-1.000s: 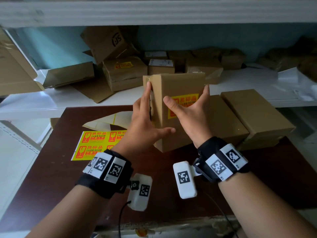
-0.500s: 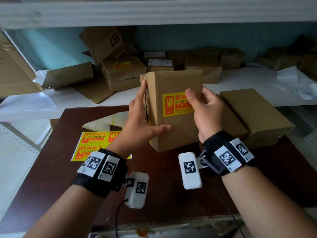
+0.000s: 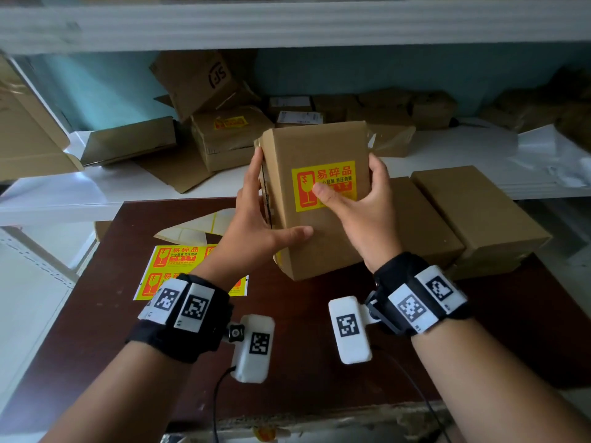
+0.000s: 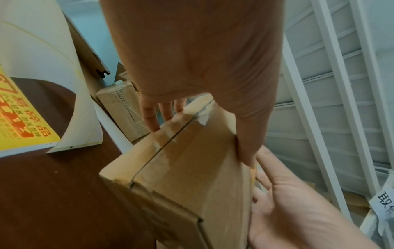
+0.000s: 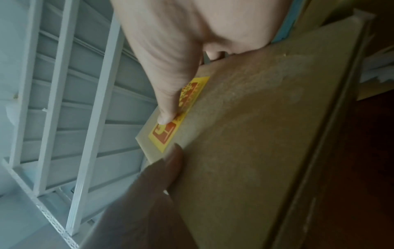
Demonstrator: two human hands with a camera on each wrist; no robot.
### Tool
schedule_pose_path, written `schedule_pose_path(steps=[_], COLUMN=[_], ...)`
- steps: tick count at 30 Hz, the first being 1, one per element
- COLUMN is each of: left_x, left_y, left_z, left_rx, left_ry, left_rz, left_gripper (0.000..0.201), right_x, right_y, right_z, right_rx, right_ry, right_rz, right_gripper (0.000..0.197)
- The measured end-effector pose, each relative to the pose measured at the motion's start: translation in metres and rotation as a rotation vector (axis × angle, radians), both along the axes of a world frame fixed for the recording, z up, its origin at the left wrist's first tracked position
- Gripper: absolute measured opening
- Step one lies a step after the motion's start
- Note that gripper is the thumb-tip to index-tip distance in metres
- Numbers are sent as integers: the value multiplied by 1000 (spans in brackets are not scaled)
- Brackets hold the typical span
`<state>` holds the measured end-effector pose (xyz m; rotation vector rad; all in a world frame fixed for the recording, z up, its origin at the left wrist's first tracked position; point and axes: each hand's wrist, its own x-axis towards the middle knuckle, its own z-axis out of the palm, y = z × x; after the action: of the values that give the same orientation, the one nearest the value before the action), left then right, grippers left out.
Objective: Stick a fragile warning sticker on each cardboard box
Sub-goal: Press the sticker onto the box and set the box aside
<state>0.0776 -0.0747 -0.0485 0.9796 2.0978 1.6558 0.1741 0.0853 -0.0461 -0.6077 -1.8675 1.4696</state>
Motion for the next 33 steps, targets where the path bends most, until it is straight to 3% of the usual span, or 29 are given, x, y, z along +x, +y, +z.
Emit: schedule_pose_path(steps=[3, 7, 12, 16, 20, 23, 25, 29, 33], left_x=[-3, -5, -6, -4, -1, -2, -3, -6, -4], left_y=[-2, -5, -7, -7, -5, -7, -8, -9, -7], left_z=[0, 1, 5, 6, 6, 6, 5, 5, 4], left_rx=[35, 57, 48, 43, -18, -32, -30, -13, -6], left_ry=[-20, -43, -53, -48, 18, 6, 4, -32, -43], left_rz=[-3, -26, -43, -55, -55, -60, -69, -86, -86], left_gripper=[126, 123, 123, 124, 128, 127, 126, 124, 124], right_x=[-1, -1, -2, -2, -1, 0, 1, 1, 1], right_y=[3, 13, 21, 17, 7, 12, 15, 20, 12], right_z=[-3, -1, 0, 1, 1, 0, 3, 3, 7], right_rx=[9, -73, -205, -116, -33, -80, -145, -193, -148], right_ry=[36, 124, 157, 120, 80, 84, 104, 85, 25], right_rz=[15, 13, -93, -69, -12, -39, -37, -113, -33], right_gripper=[93, 54, 34, 32, 59, 62, 58, 18, 32])
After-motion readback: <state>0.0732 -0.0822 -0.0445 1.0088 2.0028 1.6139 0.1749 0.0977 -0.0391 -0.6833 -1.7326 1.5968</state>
